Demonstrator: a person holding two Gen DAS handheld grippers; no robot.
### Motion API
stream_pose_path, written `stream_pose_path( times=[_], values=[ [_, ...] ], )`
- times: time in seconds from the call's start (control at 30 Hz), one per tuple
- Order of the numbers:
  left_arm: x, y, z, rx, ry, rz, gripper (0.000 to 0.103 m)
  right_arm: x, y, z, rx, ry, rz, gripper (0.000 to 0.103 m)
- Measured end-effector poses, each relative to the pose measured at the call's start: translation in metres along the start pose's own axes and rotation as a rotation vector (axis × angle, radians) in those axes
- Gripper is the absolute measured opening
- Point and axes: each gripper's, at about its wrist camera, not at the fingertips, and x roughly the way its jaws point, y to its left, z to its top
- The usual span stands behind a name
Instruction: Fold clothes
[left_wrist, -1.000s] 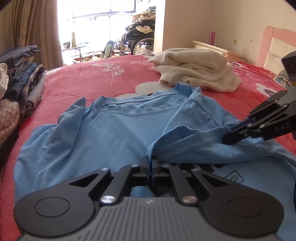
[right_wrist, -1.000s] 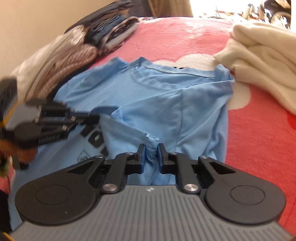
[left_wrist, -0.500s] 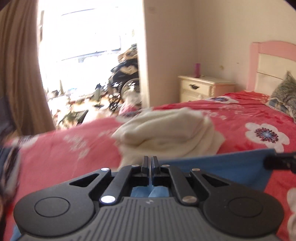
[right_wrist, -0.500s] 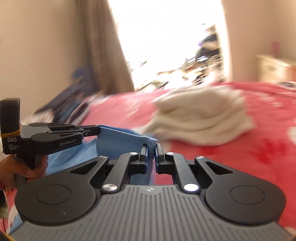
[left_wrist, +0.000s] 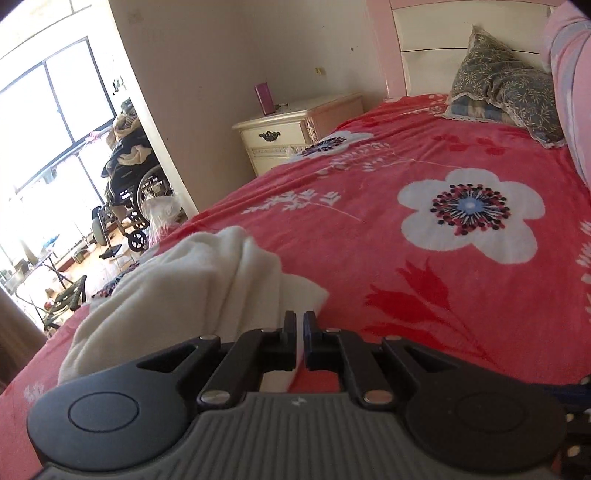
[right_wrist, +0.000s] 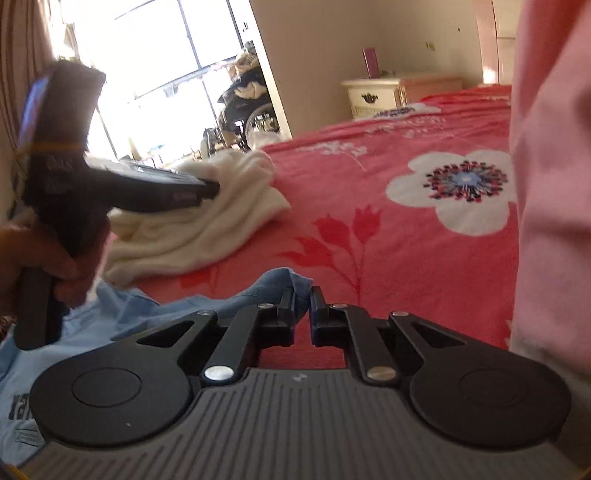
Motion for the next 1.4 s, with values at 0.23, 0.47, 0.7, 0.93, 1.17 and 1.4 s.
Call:
stream_pose_path(
  times=[0.23,0.47,0.7,0.93,1.17,1.4],
  values=[
    [-0.026,0.049,-0.030,-0.156,0.080,0.032,0.019,0.003,-0.002,-0.008,-0.078,0.055,-0.059,0.042],
    [-0.088,0.090,-0.077,-0.309,0.121,0.060,0.019,-0.004,0.005,-0.006,-0.134,0.076,-0.118,0.057],
    [-0.099,0.091,-0.137,-0.465,0.231,-0.002,0.020,-0.004,0.001,0.009,-0.075,0.223,-0.060,0.065],
    [-0.083,0.076,-0.167,-0.524,0.241,-0.016,0.021,-0.024,0.027,0.046,-0.073,0.221,0.122,0.067],
    [-0.082,0.079,-0.172,-0.568,0.224,-0.038,0.024,0.062,0.073,0.071,-0.135,0.341,0.280,0.065],
    [-0.082,0.082,-0.178,-0.566,0.201,-0.060,0.024,0.125,0.089,0.065,-0.230,0.524,0.331,0.056]
  ],
)
